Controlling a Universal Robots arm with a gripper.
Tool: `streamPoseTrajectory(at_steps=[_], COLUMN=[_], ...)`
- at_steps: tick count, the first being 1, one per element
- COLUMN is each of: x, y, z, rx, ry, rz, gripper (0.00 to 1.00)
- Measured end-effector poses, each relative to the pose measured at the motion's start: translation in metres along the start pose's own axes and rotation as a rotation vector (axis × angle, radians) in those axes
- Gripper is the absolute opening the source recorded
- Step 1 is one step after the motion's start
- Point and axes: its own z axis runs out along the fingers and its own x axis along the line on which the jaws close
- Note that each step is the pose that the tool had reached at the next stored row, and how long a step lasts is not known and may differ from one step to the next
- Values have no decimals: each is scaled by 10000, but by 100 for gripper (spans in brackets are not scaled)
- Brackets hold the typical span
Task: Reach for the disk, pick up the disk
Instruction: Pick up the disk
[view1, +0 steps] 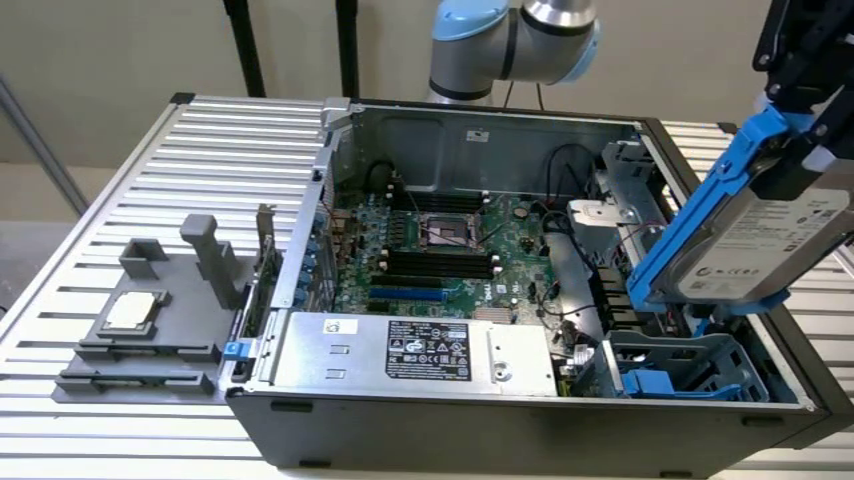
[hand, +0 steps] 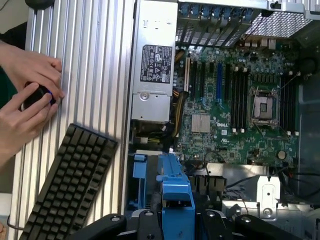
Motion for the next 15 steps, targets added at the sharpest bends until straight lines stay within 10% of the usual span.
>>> streamPoseTrajectory(at_steps=[15], x=[82], y=[-110], z=[108], rx=[31], ry=[1], rz=[-2], gripper=[33])
